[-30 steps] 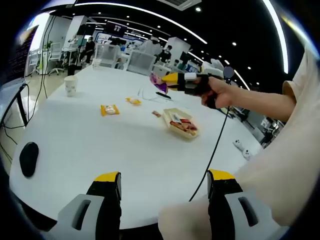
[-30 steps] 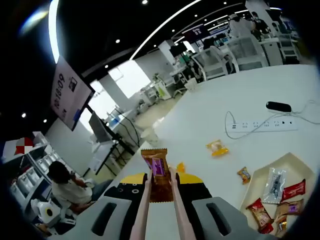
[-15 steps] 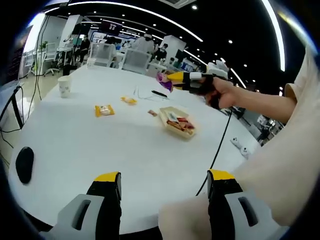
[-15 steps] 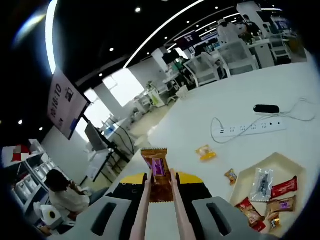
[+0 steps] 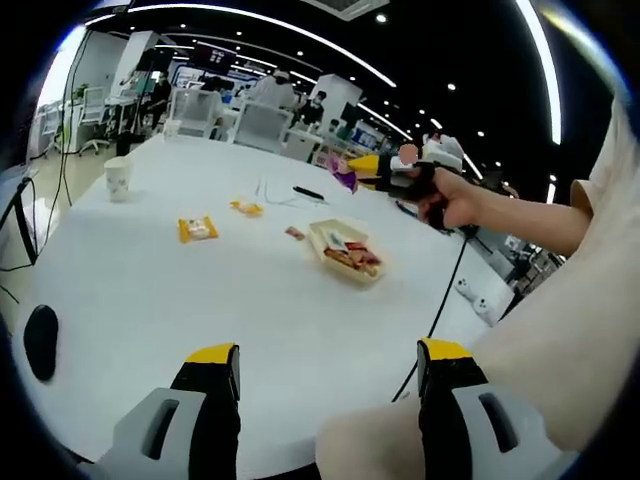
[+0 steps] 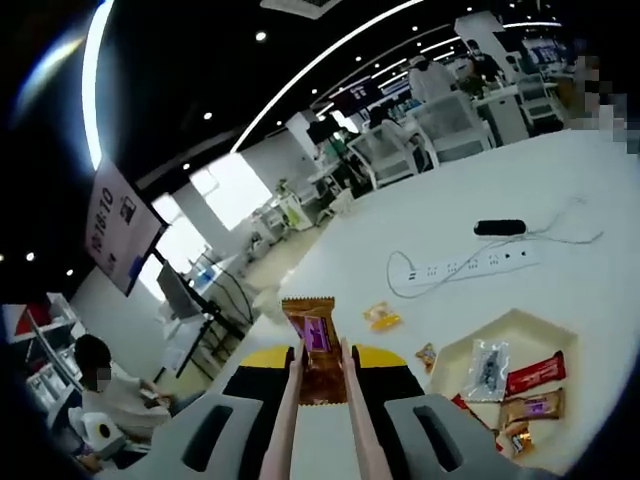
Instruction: Place the target food into the container with the food tongs after gripping and lifting it, then release it inside without dropping or visibly crushing the food.
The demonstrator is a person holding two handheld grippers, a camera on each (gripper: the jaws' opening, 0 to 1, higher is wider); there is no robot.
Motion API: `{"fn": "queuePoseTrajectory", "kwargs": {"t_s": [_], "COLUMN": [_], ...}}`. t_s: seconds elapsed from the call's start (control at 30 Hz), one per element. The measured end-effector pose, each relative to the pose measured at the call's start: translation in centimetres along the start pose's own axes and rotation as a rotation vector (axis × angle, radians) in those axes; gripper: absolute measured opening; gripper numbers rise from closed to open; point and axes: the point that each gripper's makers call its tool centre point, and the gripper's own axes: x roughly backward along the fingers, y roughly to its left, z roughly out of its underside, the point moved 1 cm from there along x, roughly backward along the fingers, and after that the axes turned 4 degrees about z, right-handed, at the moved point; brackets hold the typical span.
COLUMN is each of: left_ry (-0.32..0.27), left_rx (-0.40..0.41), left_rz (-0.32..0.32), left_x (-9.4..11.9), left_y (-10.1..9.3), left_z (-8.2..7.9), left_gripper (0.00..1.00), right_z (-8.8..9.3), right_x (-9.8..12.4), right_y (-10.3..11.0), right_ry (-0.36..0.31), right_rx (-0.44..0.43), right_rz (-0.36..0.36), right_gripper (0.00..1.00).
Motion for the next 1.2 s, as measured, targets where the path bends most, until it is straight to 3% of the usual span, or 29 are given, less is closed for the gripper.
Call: {"fn": "queuePoseTrajectory", "kwargs": {"t_s": [0.77,1.0,1.2], "left_ry": [0.024,0.031,0.037], "left_rx": [-0.010,-0.020,-0.025], "left_rz": [0.017,0.025,0.021], "left_x": [-0.1,-0.4,-0.4], "left_y": [-0.2,-0.5,-0.4], "left_z": [0.2,0.1,0.2], "left_gripper": [0.74,0.73,0.73], "right_z": [-2.2,-3.4,-3.5], "right_x": [2.6,3.6,4.2], "right_y": [-3.8,-4.9,-5.6], "right_ry": [-0.085,-0.136,-0.145], "right_rx": [-0.048,-0.064,-0.079], "right_rz": [0.073,0.107,0.114], "right_gripper": [0.22,0.22,0.22]}}
